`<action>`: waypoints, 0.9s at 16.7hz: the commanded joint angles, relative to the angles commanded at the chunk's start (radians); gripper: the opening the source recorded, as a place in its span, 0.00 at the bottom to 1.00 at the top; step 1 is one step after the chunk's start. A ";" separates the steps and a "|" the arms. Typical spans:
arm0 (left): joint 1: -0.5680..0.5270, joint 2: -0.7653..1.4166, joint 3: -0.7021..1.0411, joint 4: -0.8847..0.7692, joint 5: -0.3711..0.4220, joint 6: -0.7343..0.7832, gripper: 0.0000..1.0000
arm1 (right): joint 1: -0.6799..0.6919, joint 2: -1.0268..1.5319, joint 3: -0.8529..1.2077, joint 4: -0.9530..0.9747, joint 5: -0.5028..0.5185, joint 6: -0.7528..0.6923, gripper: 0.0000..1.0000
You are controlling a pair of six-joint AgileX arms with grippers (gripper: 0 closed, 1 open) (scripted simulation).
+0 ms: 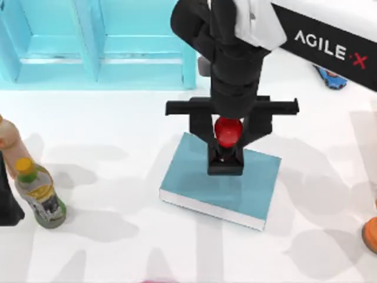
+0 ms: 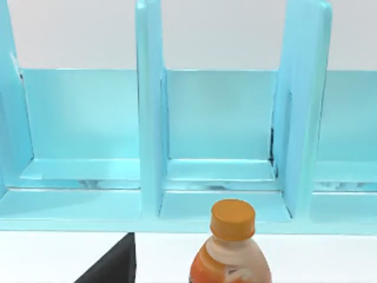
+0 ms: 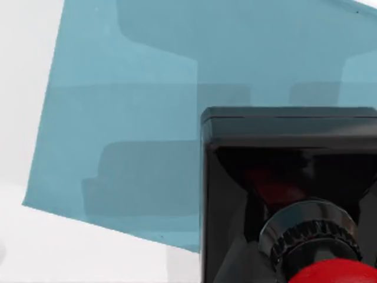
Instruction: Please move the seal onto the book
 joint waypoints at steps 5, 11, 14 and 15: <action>0.000 0.000 0.000 0.000 0.000 0.000 1.00 | -0.002 -0.001 0.006 -0.009 -0.002 0.001 0.00; 0.000 0.000 0.000 0.000 0.000 0.000 1.00 | 0.000 0.001 0.022 -0.020 0.000 0.000 0.08; 0.000 0.000 0.000 0.000 0.000 0.000 1.00 | 0.000 0.001 0.022 -0.020 0.000 0.000 0.30; 0.000 0.000 0.000 0.000 0.000 0.000 1.00 | 0.000 0.001 0.022 -0.020 0.000 0.000 0.38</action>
